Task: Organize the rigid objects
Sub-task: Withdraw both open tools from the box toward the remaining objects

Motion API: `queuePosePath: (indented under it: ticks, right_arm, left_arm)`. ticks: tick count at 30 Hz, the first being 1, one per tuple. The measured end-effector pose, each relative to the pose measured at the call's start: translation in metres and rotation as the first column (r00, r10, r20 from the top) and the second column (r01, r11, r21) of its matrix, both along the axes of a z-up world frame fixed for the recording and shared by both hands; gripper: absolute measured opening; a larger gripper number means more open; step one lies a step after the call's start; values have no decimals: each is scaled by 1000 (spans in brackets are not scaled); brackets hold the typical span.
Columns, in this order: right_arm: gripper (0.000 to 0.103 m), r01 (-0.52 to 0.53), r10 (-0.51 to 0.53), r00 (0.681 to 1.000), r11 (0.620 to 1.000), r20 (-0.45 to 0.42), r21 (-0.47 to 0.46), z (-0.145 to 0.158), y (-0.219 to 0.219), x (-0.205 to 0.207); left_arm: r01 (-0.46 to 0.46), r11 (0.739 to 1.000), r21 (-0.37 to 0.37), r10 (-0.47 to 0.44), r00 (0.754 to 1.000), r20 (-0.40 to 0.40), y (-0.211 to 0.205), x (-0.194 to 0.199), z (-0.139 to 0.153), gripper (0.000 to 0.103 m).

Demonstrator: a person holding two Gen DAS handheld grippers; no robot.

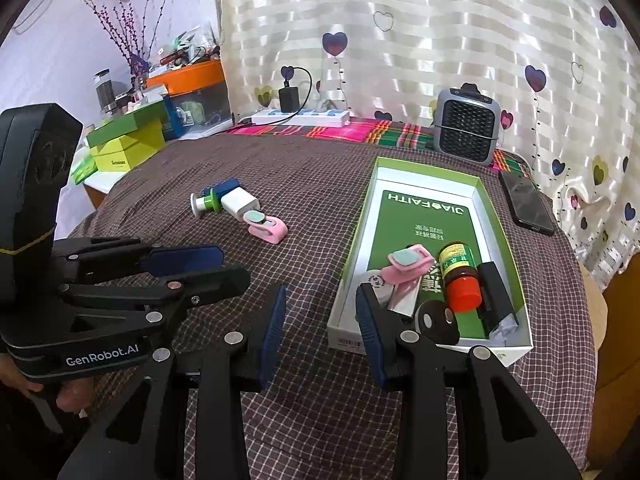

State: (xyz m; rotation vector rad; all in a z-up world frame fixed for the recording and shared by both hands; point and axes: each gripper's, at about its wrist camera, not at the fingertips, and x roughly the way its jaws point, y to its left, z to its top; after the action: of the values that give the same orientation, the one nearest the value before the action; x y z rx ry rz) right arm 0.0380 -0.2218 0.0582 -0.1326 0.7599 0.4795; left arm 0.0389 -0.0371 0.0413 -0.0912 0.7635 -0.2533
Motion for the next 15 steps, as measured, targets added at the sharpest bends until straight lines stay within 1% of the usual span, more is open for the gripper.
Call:
queuePosePath:
  ticks: [15]
  right_arm:
    - [38,-66,66,998,998,-25,-5,-10,27,1]
  left_arm:
    - [-95,995,-5,95,995,-38,46,-1,-15,33]
